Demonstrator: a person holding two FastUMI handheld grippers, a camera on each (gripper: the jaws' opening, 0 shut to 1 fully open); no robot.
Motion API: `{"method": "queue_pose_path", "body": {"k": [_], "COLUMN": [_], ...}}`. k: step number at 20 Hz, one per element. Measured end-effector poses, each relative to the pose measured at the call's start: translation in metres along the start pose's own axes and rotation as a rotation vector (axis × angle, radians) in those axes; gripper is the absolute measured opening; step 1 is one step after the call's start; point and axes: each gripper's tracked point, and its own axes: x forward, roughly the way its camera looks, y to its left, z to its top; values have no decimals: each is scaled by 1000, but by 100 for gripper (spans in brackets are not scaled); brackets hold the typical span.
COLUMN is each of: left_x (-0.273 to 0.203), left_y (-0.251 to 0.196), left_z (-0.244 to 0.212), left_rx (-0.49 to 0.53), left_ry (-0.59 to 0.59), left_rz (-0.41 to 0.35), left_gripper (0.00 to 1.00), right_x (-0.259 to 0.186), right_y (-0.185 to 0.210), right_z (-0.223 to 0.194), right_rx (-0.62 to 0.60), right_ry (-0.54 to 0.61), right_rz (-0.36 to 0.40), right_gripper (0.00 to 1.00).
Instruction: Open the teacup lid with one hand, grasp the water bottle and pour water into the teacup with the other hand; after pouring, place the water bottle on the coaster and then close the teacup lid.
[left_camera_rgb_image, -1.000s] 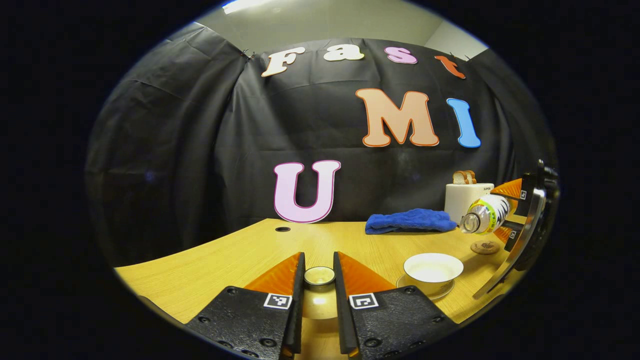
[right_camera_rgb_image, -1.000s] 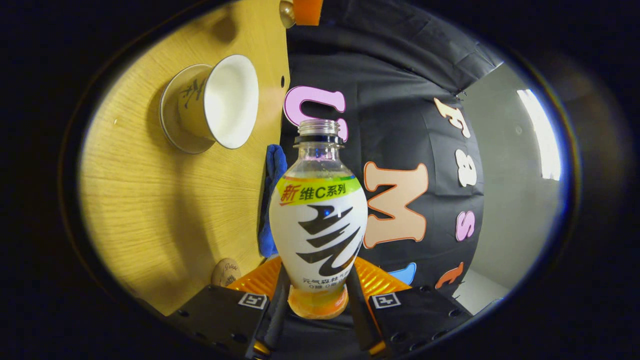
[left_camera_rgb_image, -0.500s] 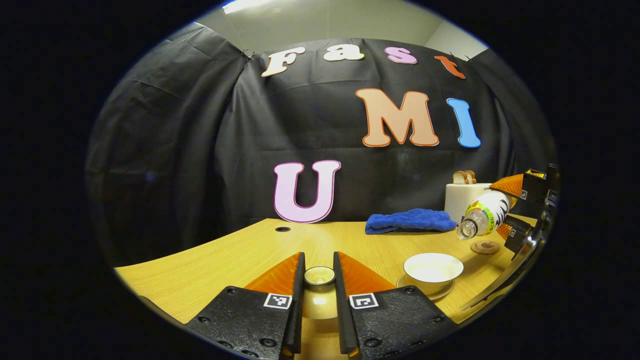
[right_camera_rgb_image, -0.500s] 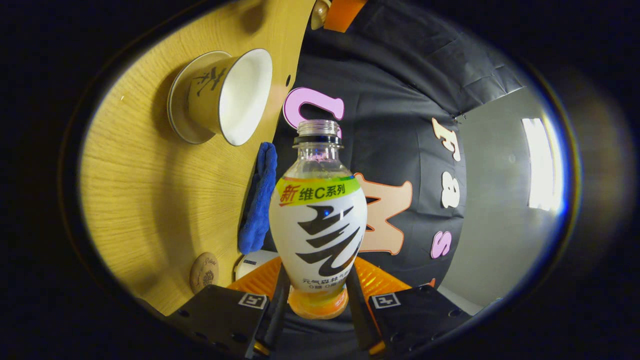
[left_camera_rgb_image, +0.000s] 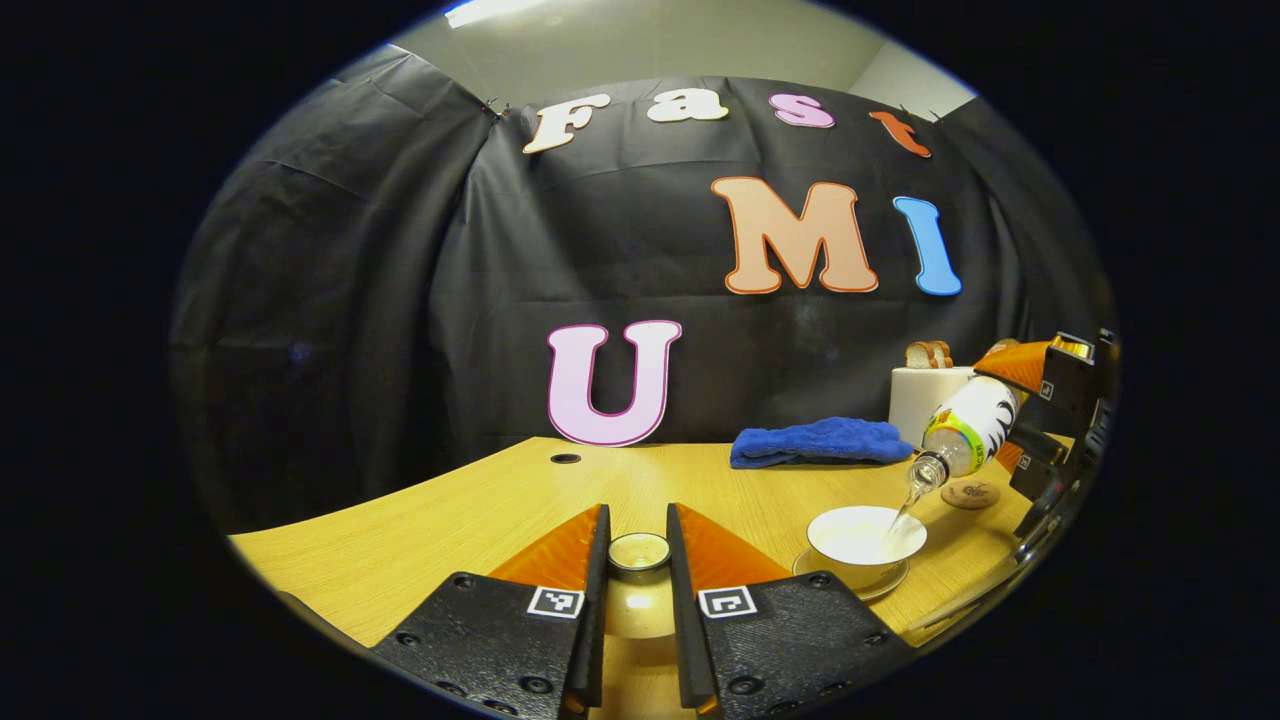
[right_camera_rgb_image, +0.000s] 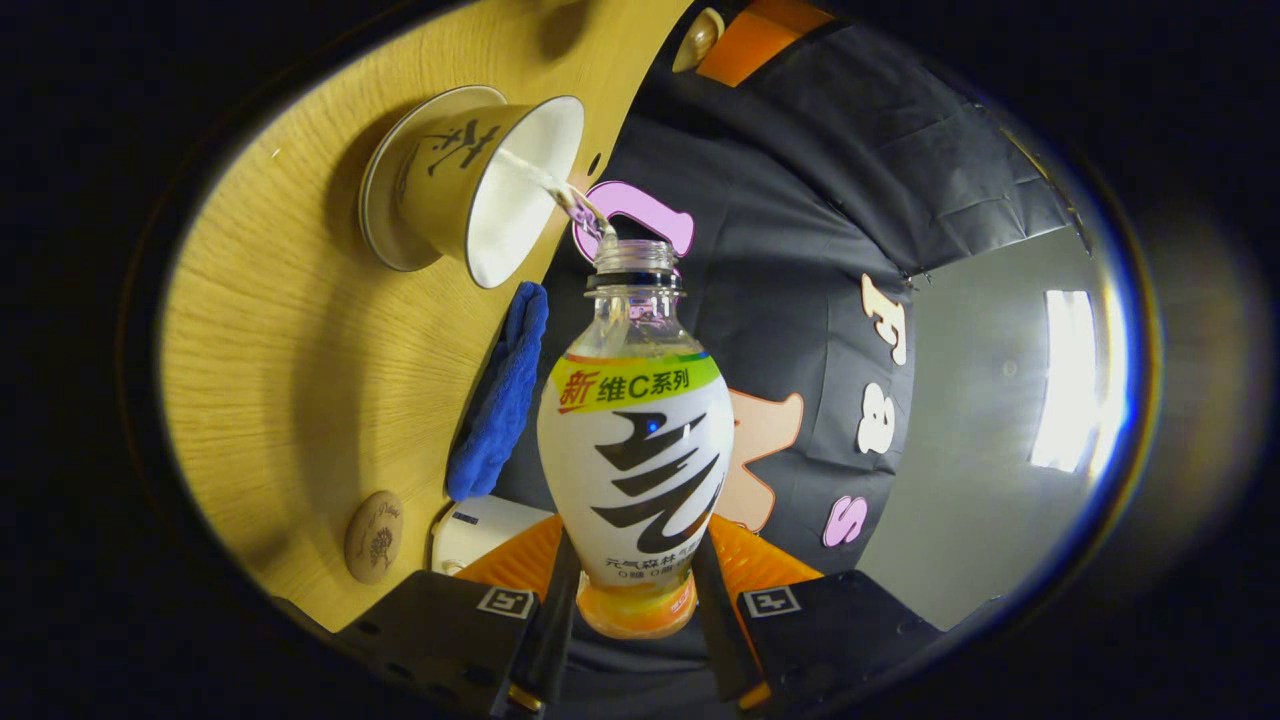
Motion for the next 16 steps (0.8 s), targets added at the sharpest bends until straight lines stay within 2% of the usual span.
{"method": "queue_pose_path", "body": {"k": [9, 16], "left_x": [0, 0], "left_y": [0, 0], "left_z": [0, -1], "left_rx": [-1, -1], "left_ry": [0, 1], "left_rz": [0, -1], "left_gripper": [27, 27], "right_x": [1, 2], "right_y": [-9, -9], "right_z": [2, 1], "right_rx": [-78, -85], "right_ry": [-18, -12], "right_rz": [-59, -51], "right_gripper": [60, 59]}}
